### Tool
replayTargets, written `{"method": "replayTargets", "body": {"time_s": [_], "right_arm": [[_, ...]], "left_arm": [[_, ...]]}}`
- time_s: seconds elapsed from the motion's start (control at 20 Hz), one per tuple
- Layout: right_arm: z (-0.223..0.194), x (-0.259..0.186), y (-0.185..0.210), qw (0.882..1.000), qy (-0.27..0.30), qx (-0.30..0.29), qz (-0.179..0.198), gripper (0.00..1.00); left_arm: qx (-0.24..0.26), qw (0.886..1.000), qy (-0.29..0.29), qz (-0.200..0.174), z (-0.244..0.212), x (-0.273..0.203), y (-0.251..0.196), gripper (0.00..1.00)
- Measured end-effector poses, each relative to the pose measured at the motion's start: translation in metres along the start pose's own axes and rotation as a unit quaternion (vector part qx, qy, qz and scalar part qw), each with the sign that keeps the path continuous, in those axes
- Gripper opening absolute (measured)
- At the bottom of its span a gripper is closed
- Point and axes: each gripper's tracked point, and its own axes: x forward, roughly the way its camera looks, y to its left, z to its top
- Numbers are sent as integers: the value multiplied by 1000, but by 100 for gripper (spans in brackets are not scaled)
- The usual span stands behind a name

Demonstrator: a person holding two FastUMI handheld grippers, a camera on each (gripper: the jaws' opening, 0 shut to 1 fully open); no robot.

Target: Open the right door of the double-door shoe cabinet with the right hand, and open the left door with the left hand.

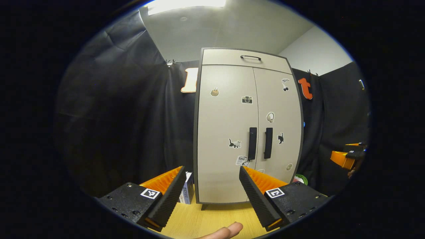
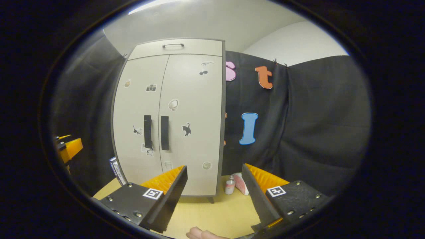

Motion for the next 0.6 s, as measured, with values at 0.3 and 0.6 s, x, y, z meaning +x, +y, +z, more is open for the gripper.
{"method": "replayTargets", "body": {"time_s": [0.3,0.6], "right_arm": [[7,14,2,1000,-2,8,-3,98],[8,60,40,998,-8,19,52,98]], "left_arm": [[2,1000,-6,-10,12,2,-5,99],[8,999,5,-45,-3,0,-22,100]]}}
